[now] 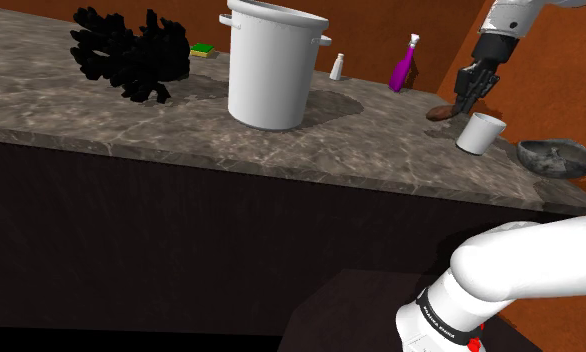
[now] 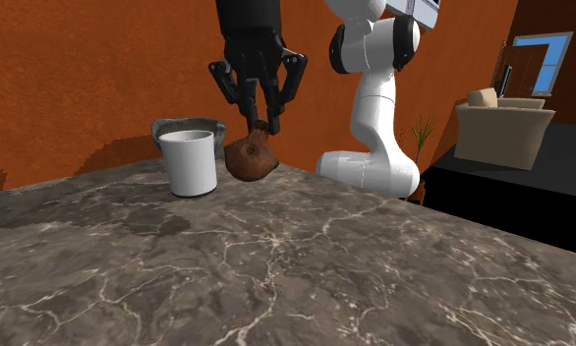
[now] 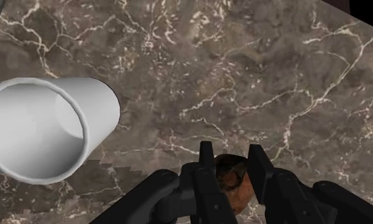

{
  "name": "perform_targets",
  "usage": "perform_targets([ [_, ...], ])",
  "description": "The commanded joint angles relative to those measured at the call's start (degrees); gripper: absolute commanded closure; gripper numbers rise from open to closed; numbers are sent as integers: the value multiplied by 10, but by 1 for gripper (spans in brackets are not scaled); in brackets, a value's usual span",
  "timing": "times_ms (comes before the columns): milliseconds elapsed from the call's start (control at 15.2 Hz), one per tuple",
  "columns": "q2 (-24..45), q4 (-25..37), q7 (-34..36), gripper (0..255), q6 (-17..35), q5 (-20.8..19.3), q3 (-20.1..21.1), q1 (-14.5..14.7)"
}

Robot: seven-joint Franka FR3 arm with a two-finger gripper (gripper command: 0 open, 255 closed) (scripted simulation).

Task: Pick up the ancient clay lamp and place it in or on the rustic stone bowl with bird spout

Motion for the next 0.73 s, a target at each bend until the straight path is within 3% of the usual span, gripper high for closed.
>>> perform_targets([
  [0, 6, 20, -1, 255, -15, 1, 1, 1],
  [660, 47, 136, -8, 255, -90, 9, 1, 6],
])
